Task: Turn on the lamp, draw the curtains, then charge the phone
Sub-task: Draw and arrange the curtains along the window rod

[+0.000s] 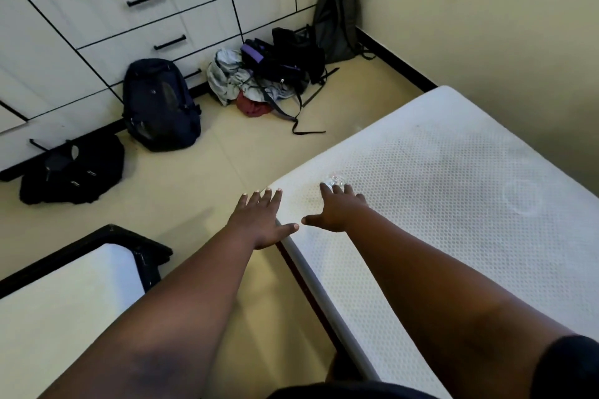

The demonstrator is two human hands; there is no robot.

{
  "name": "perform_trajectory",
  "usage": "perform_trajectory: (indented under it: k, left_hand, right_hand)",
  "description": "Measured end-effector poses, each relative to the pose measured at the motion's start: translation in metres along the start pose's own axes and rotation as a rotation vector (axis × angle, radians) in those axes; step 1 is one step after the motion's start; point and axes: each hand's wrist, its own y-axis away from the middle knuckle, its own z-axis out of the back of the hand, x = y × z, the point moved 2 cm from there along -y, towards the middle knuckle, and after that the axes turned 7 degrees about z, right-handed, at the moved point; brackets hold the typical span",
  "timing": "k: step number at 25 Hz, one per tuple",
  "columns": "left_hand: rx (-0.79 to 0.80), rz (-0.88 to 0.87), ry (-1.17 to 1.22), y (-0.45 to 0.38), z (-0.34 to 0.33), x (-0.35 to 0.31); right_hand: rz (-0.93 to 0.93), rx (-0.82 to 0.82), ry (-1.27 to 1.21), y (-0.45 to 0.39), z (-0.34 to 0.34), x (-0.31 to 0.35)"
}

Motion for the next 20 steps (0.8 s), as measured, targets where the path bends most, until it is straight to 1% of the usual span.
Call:
perform_trajectory:
  k: [3,5,7,10,12,16,18,20]
  left_hand:
    - [-0.016,-0.021,0.02,-0.024,0.02,0.019]
    - [-0.02,-0.03,0.033,-0.043,0.031,0.039]
    - [-0.016,-0.059,0.025,-0.063,0.04,0.062]
    - [-0.02,-0.109,-0.022,-0.093,0.062,0.109]
    - [-0.015,-0.093,-0.011,-0.114,0.081,0.15]
    - [-0.023,0.008,0.001,-0.164,0.13,0.223]
    - [-0.011,-0.005,-0.02,-0.186,0.144,0.229]
    - [0.005,-0.081,-0.054,-0.201,0.149,0.216]
  right_hand:
    - [-0.041,-0.014,-0.012,-0.024,0.022,0.009]
    - [-0.032,-0.013,0.01,-0.043,0.034,0.027]
    - [-0.015,-0.017,0.06,-0.065,0.047,0.048]
    - [-0.046,-0.045,0.078,-0.097,0.074,0.082]
    - [-0.072,-0.062,0.05,-0.118,0.095,0.107]
    - [-0.123,-0.119,-0.034,-0.155,0.128,0.149]
    - [-0.135,-0.13,-0.02,-0.168,0.137,0.154]
    - [-0.162,-0.131,0.0,-0.179,0.143,0.149]
